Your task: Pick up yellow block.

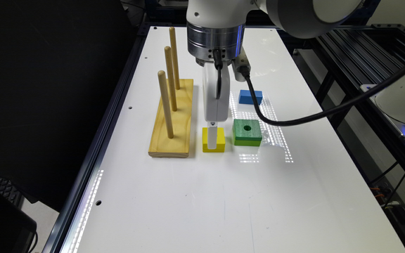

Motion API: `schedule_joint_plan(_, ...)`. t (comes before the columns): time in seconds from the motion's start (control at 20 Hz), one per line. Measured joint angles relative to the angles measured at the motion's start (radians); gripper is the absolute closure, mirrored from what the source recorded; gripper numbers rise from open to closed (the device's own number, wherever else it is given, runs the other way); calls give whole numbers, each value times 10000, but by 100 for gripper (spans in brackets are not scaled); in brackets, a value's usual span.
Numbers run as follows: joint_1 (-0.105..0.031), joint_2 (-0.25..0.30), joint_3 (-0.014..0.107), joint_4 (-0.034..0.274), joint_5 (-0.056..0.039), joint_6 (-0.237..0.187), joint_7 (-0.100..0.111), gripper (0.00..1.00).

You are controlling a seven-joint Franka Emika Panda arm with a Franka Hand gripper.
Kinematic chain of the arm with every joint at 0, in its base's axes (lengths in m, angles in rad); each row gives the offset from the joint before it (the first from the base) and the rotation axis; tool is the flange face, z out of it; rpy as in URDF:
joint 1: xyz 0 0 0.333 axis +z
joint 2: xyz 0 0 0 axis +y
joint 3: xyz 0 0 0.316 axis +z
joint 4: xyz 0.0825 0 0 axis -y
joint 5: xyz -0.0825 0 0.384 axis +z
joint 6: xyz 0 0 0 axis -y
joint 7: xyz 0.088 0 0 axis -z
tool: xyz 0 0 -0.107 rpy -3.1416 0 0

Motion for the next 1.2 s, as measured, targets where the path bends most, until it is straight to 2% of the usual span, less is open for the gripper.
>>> schedule_joint_plan(0.4, 0, 26, -1, -2, -12, 6, 4, 0)
schedule_joint_plan(0.7, 47, 189, -6, -2, -64, 133, 69, 0)
schedule_joint_plan(1.2, 62, 192, -6, -14, -72, 133, 106, 0)
